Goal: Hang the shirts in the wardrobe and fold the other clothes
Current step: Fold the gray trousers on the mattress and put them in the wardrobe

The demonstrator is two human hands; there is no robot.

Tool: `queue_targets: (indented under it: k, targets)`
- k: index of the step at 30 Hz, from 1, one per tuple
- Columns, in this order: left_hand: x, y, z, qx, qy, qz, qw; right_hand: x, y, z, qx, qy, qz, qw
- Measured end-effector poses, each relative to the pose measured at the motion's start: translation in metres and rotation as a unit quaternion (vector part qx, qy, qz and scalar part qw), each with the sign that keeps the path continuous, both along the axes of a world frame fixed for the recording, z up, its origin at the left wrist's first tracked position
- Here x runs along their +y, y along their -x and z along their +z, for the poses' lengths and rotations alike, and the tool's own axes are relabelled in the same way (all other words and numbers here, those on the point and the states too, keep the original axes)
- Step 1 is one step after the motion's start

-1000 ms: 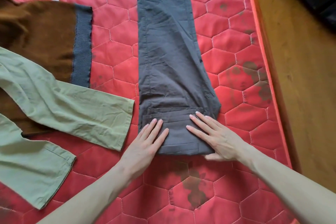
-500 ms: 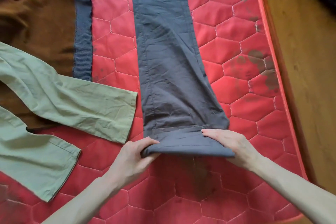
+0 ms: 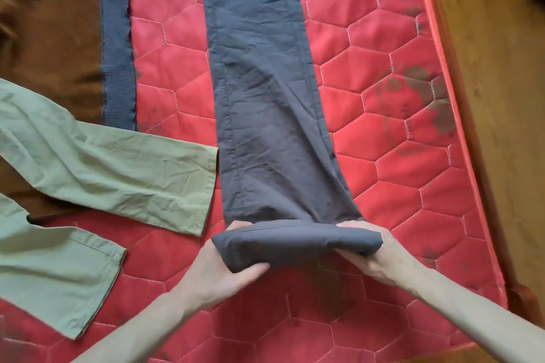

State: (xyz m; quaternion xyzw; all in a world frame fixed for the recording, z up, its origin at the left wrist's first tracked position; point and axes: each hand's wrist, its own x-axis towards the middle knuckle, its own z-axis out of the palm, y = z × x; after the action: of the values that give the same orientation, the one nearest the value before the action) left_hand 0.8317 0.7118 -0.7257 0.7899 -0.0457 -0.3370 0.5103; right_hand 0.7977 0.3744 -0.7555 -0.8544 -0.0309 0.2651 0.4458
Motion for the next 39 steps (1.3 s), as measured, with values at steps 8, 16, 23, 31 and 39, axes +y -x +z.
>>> queue_targets:
  k: [8, 16, 23, 31, 39]
  targets:
    - [0.008, 0.003, -0.025, 0.033, -0.042, 0.146, 0.988, 0.024, -0.021, -0.016, 0.009, 0.062, -0.153, 0.986]
    - [-0.028, -0.005, -0.041, -0.071, -0.166, 0.242, 0.953, 0.041, -0.037, -0.023, -0.047, 0.093, -0.254, 0.961]
    - [-0.037, -0.008, -0.053, -0.133, -0.259, 0.266, 0.919, 0.052, -0.029, -0.025, -0.107, 0.146, -0.337, 0.924]
    - [-0.054, 0.008, -0.044, -0.149, -0.267, 0.311, 0.9, 0.052, -0.017, -0.039, -0.314, 0.293, -0.147, 0.891]
    - [-0.006, -0.01, -0.05, -0.357, -0.328, -0.144, 0.863, -0.001, -0.028, -0.047, -0.256, 0.287, 0.152, 0.911]
